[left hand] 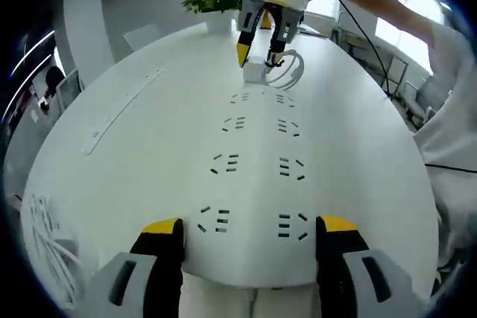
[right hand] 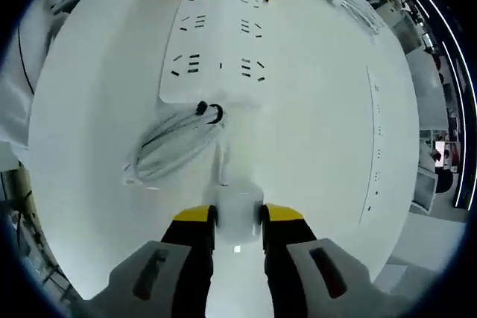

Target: Straighten the power strip on the desk, plug the charger into it

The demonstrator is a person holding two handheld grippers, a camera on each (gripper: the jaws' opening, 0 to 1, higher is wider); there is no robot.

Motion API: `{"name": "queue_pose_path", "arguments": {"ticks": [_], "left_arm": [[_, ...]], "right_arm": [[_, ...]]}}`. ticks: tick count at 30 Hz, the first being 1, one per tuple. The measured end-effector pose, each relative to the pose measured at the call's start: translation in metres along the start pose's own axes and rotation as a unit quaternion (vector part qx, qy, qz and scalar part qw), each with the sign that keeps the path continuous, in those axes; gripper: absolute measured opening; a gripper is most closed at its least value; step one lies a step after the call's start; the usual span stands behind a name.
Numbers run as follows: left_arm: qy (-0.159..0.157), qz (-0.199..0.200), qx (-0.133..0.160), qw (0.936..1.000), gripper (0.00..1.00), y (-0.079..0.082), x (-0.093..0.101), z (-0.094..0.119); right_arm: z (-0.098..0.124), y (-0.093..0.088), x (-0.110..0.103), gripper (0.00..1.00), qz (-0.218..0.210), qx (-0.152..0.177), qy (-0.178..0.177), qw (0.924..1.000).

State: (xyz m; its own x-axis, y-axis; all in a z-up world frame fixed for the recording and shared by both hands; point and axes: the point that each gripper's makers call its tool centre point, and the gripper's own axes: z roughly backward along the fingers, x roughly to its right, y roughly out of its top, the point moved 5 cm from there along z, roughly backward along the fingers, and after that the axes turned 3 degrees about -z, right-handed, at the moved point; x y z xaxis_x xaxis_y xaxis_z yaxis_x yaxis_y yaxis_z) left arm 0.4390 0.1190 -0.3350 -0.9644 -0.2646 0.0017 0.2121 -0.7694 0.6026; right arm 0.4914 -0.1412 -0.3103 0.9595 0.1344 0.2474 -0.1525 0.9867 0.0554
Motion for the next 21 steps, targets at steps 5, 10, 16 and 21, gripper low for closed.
{"name": "queue_pose_path", "arguments": {"ticks": [5, 10, 16, 21], "left_arm": [[0.0, 0.0, -0.003, 1.0, 0.73, 0.0, 0.001, 0.0], [0.0, 0.0, 0.0, 1.0, 0.73, 0.0, 0.001, 0.0], [0.0, 0.0, 0.003, 1.0, 0.73, 0.0, 0.001, 0.0], [0.0, 0.0, 0.002, 1.0, 0.73, 0.0, 0.001, 0.0]], "right_arm": [[0.002, -0.001, -0.003, 0.24, 0.007, 0.013, -0.043, 0.999], [0.003, -0.002, -0.009, 0.24, 0.049, 0.03, -0.125, 0.9905], [0.004, -0.006, -0.025, 0.24, 0.065, 0.065, -0.226, 0.9698], [0.003, -0.006, -0.034, 0.24, 0.083, 0.079, -0.307, 0.9448]]}}
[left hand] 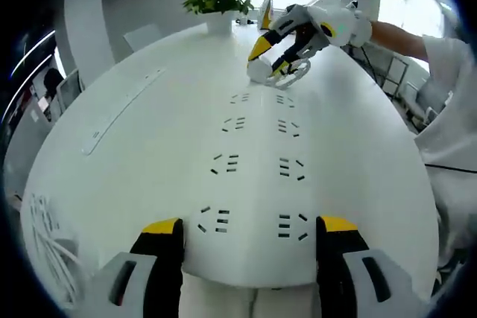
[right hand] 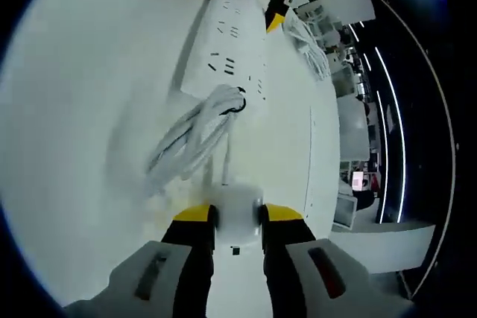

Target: Straighten the power strip on the desk, plug the charger into it

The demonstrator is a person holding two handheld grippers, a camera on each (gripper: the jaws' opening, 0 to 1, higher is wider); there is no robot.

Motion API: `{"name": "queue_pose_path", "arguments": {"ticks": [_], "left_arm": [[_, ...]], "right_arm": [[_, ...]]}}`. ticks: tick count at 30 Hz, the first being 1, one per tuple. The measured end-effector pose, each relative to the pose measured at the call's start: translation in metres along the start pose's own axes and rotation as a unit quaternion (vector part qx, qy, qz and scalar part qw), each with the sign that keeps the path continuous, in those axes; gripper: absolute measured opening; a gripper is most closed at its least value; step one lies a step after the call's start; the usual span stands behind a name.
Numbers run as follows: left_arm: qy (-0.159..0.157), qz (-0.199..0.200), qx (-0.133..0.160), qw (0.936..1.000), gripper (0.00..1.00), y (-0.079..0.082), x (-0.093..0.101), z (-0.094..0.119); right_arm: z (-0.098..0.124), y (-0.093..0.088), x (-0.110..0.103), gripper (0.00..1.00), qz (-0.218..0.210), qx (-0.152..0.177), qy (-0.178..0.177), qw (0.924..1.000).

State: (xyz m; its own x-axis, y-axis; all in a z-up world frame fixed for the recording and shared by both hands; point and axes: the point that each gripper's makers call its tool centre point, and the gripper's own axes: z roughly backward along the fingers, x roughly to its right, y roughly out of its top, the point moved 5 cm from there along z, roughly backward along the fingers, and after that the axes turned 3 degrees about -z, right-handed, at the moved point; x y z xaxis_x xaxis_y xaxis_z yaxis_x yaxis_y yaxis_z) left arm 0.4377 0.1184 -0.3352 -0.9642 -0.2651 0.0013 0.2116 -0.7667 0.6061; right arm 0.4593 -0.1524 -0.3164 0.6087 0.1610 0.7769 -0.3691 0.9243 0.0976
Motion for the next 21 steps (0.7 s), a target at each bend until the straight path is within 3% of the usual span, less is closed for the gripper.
{"name": "queue_pose_path", "arguments": {"ticks": [5, 8, 15, 21], "left_arm": [[0.0, 0.0, 0.001, 1.0, 0.73, 0.0, 0.0, 0.0], [0.001, 0.001, 0.004, 1.0, 0.73, 0.0, 0.0, 0.0], [0.001, 0.001, 0.004, 1.0, 0.73, 0.0, 0.001, 0.0], [0.0, 0.001, 0.003, 1.0, 0.73, 0.0, 0.001, 0.0]], "right_arm": [[0.003, 0.003, -0.007, 0.24, 0.03, 0.015, -0.051, 0.9981], [0.006, 0.005, -0.01, 0.24, 0.029, 0.021, -0.059, 0.9976], [0.005, 0.005, -0.012, 0.25, 0.101, 0.033, -0.095, 0.9898], [0.011, 0.01, -0.013, 0.27, 0.112, 0.032, -0.107, 0.9875]]}}
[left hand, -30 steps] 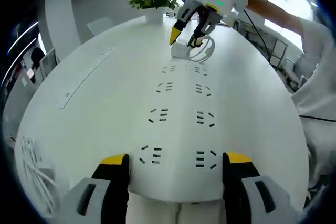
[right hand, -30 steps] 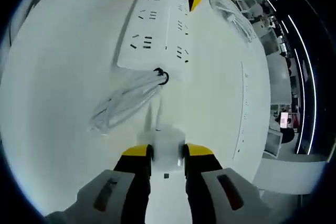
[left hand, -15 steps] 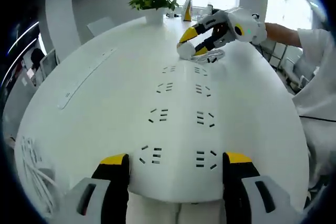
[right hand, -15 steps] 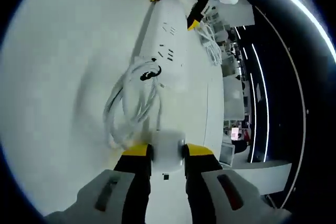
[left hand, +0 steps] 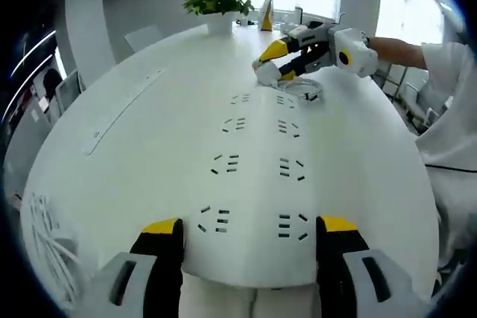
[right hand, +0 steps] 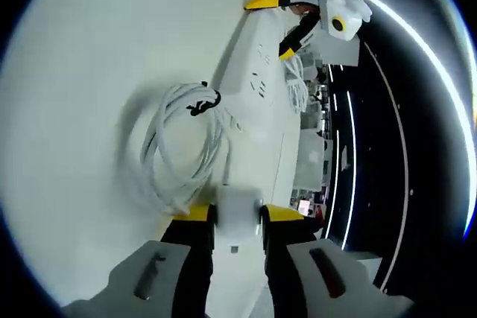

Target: Straighten the power strip on the desk, plug the charger into it

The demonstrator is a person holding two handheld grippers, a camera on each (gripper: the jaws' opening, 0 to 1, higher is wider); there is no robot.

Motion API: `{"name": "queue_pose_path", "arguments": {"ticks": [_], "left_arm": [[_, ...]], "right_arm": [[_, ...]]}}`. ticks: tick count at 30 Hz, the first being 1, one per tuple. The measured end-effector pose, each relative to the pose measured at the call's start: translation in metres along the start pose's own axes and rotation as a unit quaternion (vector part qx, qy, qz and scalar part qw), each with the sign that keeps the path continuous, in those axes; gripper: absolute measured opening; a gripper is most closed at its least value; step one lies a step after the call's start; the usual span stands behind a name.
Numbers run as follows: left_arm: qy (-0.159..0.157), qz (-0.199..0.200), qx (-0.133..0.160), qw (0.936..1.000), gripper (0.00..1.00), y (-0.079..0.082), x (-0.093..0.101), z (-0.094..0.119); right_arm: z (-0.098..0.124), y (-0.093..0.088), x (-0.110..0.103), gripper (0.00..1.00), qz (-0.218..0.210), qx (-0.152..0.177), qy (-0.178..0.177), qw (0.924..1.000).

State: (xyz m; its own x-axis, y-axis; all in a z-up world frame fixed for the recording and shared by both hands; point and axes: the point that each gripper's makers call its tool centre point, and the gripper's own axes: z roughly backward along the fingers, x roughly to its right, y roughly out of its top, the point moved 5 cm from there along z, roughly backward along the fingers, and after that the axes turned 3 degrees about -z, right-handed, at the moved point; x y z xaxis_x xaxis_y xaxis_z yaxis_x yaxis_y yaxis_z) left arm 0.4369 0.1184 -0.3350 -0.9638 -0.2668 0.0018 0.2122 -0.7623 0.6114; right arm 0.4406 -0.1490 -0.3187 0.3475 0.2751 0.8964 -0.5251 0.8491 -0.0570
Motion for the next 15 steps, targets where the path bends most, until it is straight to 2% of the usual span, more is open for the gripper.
{"name": "queue_pose_path", "arguments": {"ticks": [1, 3, 5, 7, 10, 12, 13, 15], "left_arm": [[0.0, 0.0, 0.0, 1.0, 0.73, 0.0, 0.0, 0.0], [0.0, 0.0, 0.0, 1.0, 0.73, 0.0, 0.0, 0.0], [0.0, 0.0, 0.0, 1.0, 0.73, 0.0, 0.0, 0.0], [0.0, 0.0, 0.0, 1.0, 0.73, 0.0, 0.0, 0.0], [0.0, 0.0, 0.002, 1.0, 0.73, 0.0, 0.001, 0.0], [0.0, 0.0, 0.004, 1.0, 0.73, 0.0, 0.001, 0.0], [0.0, 0.0, 0.003, 1.0, 0.73, 0.0, 0.001, 0.0], [0.0, -0.001, 0.003, 1.0, 0.73, 0.0, 0.001, 0.0]], "right_arm": [[0.004, 0.002, 0.001, 0.28, -0.003, 0.0, -0.002, 1.0], [0.007, 0.001, 0.002, 0.3, -0.045, 0.006, -0.002, 0.999], [0.012, -0.001, 0.003, 0.33, -0.048, 0.007, 0.0, 0.9988], [0.02, -0.002, 0.004, 0.36, -0.073, 0.008, -0.003, 0.9973], [0.032, -0.005, 0.008, 0.34, -0.114, 0.016, -0.016, 0.9932], [0.044, -0.004, 0.016, 0.32, -0.163, 0.033, -0.039, 0.9854], [0.053, -0.003, 0.024, 0.32, -0.214, 0.053, -0.062, 0.9734], [0.062, -0.002, 0.032, 0.32, -0.295, 0.087, -0.078, 0.9483]]}}
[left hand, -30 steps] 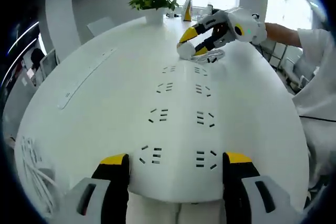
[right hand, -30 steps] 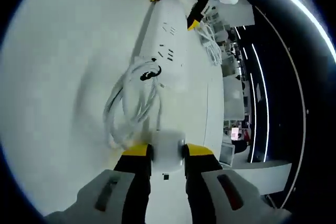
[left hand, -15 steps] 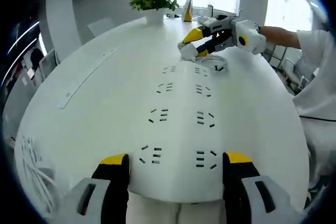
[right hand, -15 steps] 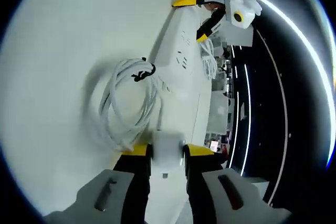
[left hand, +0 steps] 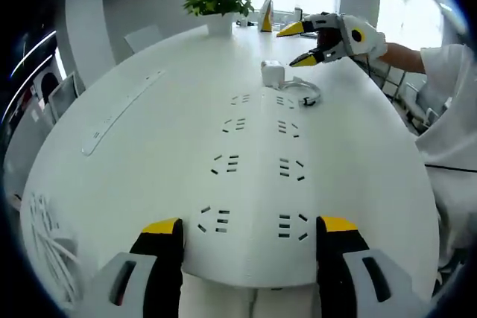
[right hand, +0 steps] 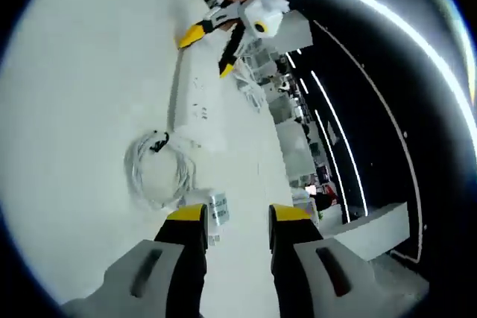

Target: Straighten the power strip on the desk, plug the charger into it

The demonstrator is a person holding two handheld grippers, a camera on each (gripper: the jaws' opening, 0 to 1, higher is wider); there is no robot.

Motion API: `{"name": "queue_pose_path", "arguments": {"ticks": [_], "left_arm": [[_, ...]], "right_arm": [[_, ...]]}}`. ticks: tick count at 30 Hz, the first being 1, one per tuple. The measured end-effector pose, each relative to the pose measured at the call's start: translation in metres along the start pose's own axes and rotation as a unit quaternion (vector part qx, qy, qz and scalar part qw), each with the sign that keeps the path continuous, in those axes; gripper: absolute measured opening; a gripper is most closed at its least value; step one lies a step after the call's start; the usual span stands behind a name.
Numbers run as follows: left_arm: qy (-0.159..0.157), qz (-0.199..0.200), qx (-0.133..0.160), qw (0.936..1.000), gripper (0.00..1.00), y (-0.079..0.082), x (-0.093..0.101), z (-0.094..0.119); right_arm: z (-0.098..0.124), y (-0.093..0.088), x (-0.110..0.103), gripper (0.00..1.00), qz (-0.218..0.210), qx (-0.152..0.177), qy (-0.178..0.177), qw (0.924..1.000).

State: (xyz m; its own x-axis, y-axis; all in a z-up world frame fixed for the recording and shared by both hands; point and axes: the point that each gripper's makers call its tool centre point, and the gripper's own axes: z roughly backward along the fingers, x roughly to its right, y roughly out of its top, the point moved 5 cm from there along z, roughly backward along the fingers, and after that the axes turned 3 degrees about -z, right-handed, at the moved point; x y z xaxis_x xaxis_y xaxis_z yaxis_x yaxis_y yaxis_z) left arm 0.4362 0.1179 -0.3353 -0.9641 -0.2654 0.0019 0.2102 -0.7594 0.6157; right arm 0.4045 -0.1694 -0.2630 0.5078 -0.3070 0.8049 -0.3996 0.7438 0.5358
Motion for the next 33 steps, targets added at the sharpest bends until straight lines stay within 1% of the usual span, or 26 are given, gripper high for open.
{"name": "queue_pose_path", "arguments": {"ticks": [1, 2, 3, 4, 5, 7, 8, 9, 10, 11, 12, 13, 14, 15, 16, 17, 18, 20, 21, 23, 24, 26, 27, 29, 31, 33], "left_arm": [[0.0, 0.0, 0.0, 1.0, 0.73, 0.0, 0.0, 0.0], [0.0, 0.0, -0.001, 1.0, 0.73, 0.0, 0.0, 0.0], [0.0, 0.0, -0.001, 1.0, 0.73, 0.0, 0.0, 0.0], [0.0, 0.0, -0.001, 1.0, 0.73, 0.0, 0.0, 0.0], [0.0, 0.0, -0.001, 1.0, 0.73, 0.0, 0.0, 0.0], [0.0, 0.0, 0.0, 1.0, 0.73, 0.0, 0.0, 0.0], [0.0, 0.0, 0.0, 1.0, 0.73, 0.0, 0.0, 0.0], [0.0, 0.0, 0.0, 1.0, 0.73, 0.0, 0.0, 0.0], [0.0, 0.0, 0.0, 1.0, 0.73, 0.0, 0.0, 0.0], [0.0, 0.0, 0.001, 1.0, 0.73, 0.0, 0.0, 0.0], [0.0, 0.0, 0.001, 1.0, 0.73, 0.0, 0.0, 0.0], [0.0, 0.0, 0.001, 1.0, 0.73, 0.0, 0.0, 0.0], [0.0, 0.0, 0.001, 1.0, 0.73, 0.001, 0.001, 0.0], [0.0, 0.0, 0.001, 1.0, 0.73, 0.001, 0.001, 0.0], [0.0, 0.0, 0.0, 1.0, 0.73, 0.001, 0.0, 0.0], [0.0, 0.0, 0.0, 1.0, 0.73, 0.001, 0.001, 0.0], [0.0, 0.0, -0.001, 1.0, 0.73, 0.001, 0.001, 0.0], [0.0, 0.0, -0.001, 1.0, 0.73, 0.001, 0.001, 0.0], [0.0, 0.0, -0.001, 1.0, 0.73, 0.001, 0.001, 0.0], [0.0, 0.0, 0.001, 1.0, 0.73, 0.001, 0.001, 0.0], [0.0, -0.001, 0.001, 1.0, 0.73, 0.0, 0.0, 0.0], [-0.001, -0.001, 0.001, 1.0, 0.73, 0.0, 0.0, 0.0], [-0.001, -0.001, 0.001, 1.0, 0.73, 0.0, -0.001, 0.0], [-0.001, -0.002, 0.0, 1.0, 0.73, 0.0, -0.001, 0.0], [-0.001, -0.002, 0.001, 1.0, 0.73, 0.0, -0.001, 0.0], [-0.001, -0.002, 0.002, 1.0, 0.73, 0.0, -0.001, 0.0]], "right_arm": [[0.002, 0.001, 0.005, 0.32, -0.036, 0.007, -0.008, 0.9993], [0.003, 0.002, 0.009, 0.33, -0.058, 0.012, -0.015, 0.9981], [0.004, 0.005, 0.015, 0.35, -0.089, 0.021, -0.025, 0.9955], [0.005, 0.006, 0.021, 0.36, -0.127, 0.034, -0.032, 0.9909], [0.007, 0.007, 0.028, 0.37, -0.174, 0.045, -0.043, 0.9828], [0.009, 0.004, 0.036, 0.37, -0.257, 0.05, -0.053, 0.9635], [0.009, 0.004, 0.038, 0.36, -0.302, 0.056, -0.053, 0.9501], [0.007, 0.003, 0.038, 0.36, -0.352, 0.069, -0.041, 0.9324], [0.006, 0.003, 0.038, 0.37, -0.376, 0.074, -0.04, 0.9229], [0.004, 0.001, 0.039, 0.39, -0.408, 0.08, -0.042, 0.9084], [0.002, -0.001, 0.038, 0.41, -0.422, 0.08, -0.046, 0.9019], [0.0, -0.004, 0.036, 0.44, -0.428, 0.07, -0.048, 0.8999], [-0.002, -0.005, 0.034, 0.48, -0.427, 0.067, -0.048, 0.9007], [-0.005, -0.007, 0.029, 0.49, -0.423, 0.062, -0.047, 0.9026], [-0.008, -0.008, 0.023, 0.49, -0.424, 0.056, -0.047, 0.9025], [-0.01, -0.01, 0.019, 0.49, -0.429, 0.052, -0.048, 0.9003], [-0.014, -0.012, 0.011, 0.51, -0.447, 0.047, -0.048, 0.8921], [-0.024, -0.02, -0.006, 0.54, -0.465, 0.022, -0.05, 0.8834], [-0.028, -0.025, -0.01, 0.55, -0.471, 0.01, -0.058, 0.8804], [-0.037, -0.028, -0.018, 0.56, -0.481, 0.002, -0.063, 0.8747], [-0.039, -0.026, -0.023, 0.56, -0.477, -0.008, -0.065, 0.8764], [-0.045, -0.028, -0.03, 0.55, -0.455, -0.035, -0.069, 0.887], [-0.048, -0.027, -0.032, 0.54, -0.462, -0.034, -0.07, 0.8836], [-0.051, -0.025, -0.033, 0.55, -0.463, -0.03, -0.078, 0.8824], [-0.051, -0.025, -0.033, 0.54, -0.463, -0.034, -0.089, 0.8813], [-0.052, -0.026, -0.031, 0.53, -0.47, -0.03, -0.1, 0.8763]]}}
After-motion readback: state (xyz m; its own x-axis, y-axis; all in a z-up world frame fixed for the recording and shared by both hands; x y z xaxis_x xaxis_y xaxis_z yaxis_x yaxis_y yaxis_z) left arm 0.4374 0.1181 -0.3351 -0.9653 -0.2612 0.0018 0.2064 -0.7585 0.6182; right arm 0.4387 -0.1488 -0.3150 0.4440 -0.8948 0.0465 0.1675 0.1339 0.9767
